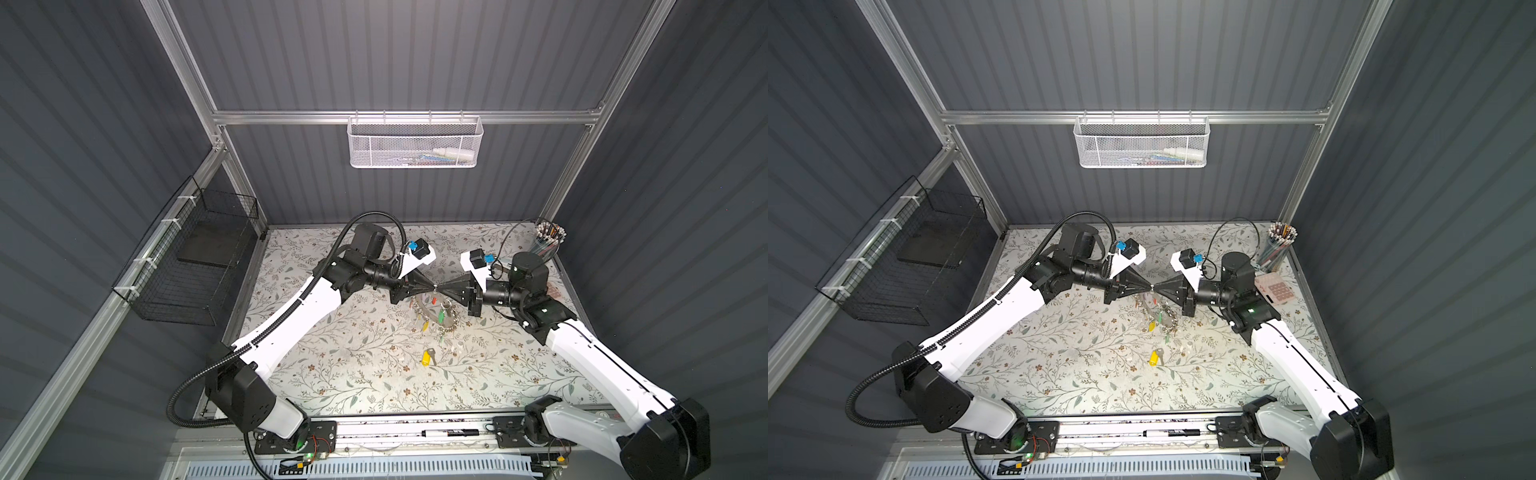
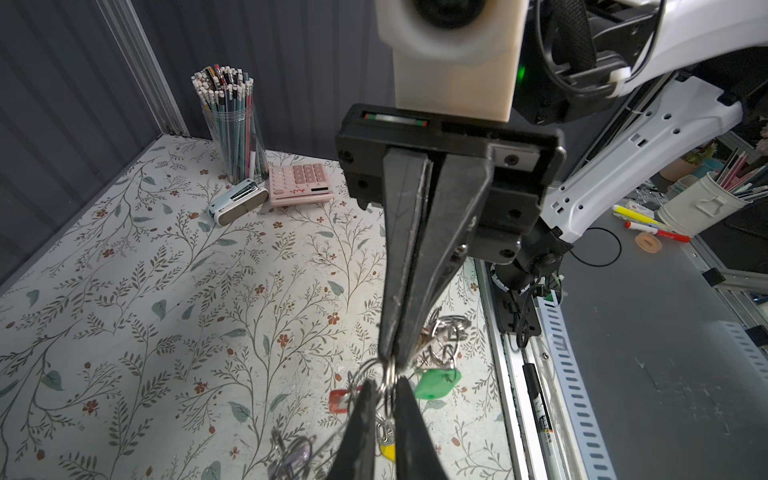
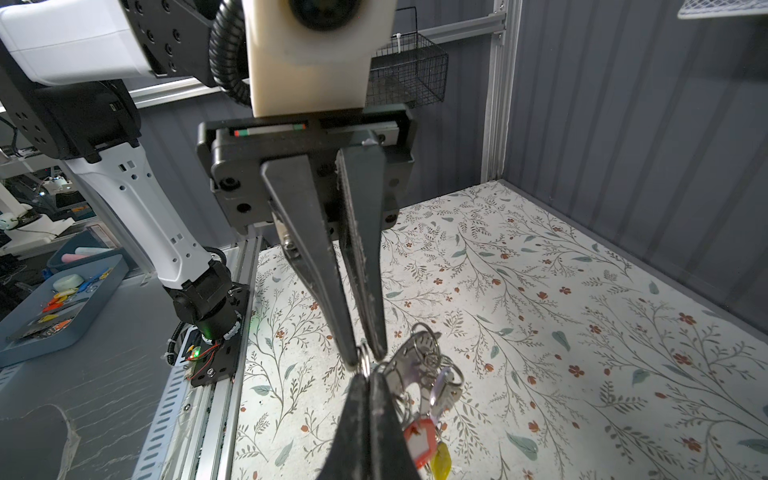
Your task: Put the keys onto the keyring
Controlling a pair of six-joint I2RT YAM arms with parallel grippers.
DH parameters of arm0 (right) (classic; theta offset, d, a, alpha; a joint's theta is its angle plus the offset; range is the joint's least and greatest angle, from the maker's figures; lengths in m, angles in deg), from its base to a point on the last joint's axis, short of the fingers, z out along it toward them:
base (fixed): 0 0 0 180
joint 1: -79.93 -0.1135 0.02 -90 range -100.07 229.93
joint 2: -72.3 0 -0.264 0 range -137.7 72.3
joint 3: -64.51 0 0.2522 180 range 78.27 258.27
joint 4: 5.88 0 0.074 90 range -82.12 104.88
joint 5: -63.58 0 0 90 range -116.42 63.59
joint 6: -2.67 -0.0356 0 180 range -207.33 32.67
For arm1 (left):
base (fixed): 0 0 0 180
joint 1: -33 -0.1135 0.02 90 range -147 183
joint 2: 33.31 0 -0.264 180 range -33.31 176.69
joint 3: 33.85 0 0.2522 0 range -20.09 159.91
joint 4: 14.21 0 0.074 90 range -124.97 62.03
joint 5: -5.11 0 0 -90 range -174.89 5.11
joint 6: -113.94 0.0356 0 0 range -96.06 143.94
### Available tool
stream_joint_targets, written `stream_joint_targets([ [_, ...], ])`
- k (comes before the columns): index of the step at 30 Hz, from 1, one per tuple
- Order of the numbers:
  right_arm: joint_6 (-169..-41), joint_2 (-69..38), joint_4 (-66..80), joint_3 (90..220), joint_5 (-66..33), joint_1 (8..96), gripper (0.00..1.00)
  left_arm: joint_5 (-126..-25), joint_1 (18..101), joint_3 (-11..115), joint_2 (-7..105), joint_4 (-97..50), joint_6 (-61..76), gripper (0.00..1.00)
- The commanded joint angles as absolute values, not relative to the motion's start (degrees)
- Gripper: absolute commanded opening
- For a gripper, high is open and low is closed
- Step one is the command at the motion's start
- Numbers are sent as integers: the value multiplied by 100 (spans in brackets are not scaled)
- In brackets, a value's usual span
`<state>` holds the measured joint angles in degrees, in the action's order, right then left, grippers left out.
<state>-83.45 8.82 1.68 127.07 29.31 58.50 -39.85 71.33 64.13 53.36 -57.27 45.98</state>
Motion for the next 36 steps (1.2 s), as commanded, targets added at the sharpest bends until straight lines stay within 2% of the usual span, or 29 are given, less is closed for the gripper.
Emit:
stream_joint_targets([
  [1,-8406,955,-126,12766,3063,5827,0,-3944,7182,6652,5456,-5964,4715,11],
  [8,-8391,956,-108,12766,3062,5824,0,-3947,7203,6690,5494,-5989,4739,0],
  [12,-8431,939,-122,12774,2994,5839,0,-4036,7211,6600,5379,-5820,4671,0],
  [13,-8509,937,-130,12788,2946,5839,2,-4088,7210,6541,5333,-5688,4593,0],
  [16,-8903,1001,-317,12800,2812,5937,27,-4261,7202,6279,5093,-5156,4230,0],
  [21,-9986,1376,-827,12530,1822,6351,39,-4454,7211,5427,4574,-3685,3169,0],
  [23,-10318,1466,-902,12454,1839,6520,41,-4520,7236,5166,4387,-3173,2808,0],
  [27,-10722,1544,-1290,12155,1929,6631,41,-4794,7319,4401,3933,-1923,2164,0],
  [36,-10842,1491,-1662,11879,2421,6478,37,-5673,7656,3618,3684,-323,1364,0],
])
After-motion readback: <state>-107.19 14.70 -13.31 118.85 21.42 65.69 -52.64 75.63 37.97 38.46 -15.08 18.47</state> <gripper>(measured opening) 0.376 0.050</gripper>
